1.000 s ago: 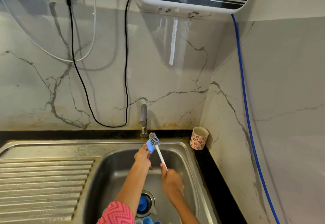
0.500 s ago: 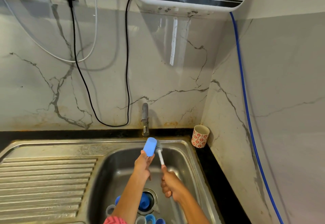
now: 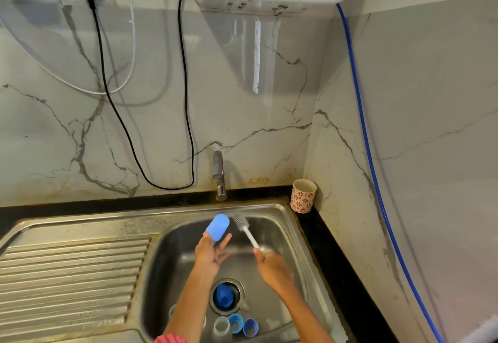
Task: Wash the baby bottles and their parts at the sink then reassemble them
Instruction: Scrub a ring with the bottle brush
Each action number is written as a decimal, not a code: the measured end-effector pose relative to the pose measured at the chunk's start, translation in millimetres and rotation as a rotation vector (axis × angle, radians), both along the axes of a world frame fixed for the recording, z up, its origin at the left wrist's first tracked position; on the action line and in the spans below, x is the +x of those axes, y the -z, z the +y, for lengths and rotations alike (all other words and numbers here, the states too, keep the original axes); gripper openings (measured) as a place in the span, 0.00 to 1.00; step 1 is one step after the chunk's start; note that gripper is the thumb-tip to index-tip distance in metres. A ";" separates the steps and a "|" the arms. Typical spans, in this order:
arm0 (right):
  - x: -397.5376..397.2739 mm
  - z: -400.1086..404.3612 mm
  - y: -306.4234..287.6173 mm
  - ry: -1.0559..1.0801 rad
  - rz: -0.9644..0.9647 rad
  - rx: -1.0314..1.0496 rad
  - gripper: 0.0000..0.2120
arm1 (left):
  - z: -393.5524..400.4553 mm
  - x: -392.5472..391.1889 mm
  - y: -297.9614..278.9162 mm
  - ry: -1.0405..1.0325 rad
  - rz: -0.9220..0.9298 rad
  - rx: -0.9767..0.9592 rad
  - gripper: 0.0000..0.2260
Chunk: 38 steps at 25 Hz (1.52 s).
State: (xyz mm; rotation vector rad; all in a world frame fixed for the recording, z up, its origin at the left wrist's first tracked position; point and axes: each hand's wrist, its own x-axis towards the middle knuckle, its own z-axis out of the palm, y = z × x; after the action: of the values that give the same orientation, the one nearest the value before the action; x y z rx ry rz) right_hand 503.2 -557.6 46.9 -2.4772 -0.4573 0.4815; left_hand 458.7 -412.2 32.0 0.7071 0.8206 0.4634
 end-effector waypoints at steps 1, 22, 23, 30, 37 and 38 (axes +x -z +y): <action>0.3 -1.3 0.8 0.006 -0.016 0.022 0.26 | 2.1 -2.1 -0.8 -0.008 0.019 0.037 0.18; -9.1 -7.1 33.7 -0.153 -0.049 -0.219 0.25 | 89.2 -52.8 69.6 0.015 0.617 0.622 0.18; -9.0 -2.6 36.7 -0.165 -0.040 -0.227 0.25 | 91.2 -51.4 75.2 0.039 0.692 0.650 0.17; 3.0 14.0 70.9 -0.176 0.046 -0.284 0.27 | 86.5 -32.2 86.9 0.367 1.051 0.853 0.11; 21.1 9.8 106.7 -0.122 0.118 -0.364 0.29 | 118.4 -13.1 136.1 0.805 1.219 0.981 0.11; 24.8 9.6 110.4 -0.111 0.123 -0.373 0.30 | 120.1 -12.3 140.1 0.859 1.228 0.973 0.12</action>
State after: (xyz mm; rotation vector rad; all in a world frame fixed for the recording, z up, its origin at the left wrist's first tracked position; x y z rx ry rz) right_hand 528.0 -548.0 -63.5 -2.7635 -0.4931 0.8249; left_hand 446.4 -292.1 -108.1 2.2383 1.2769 -0.5135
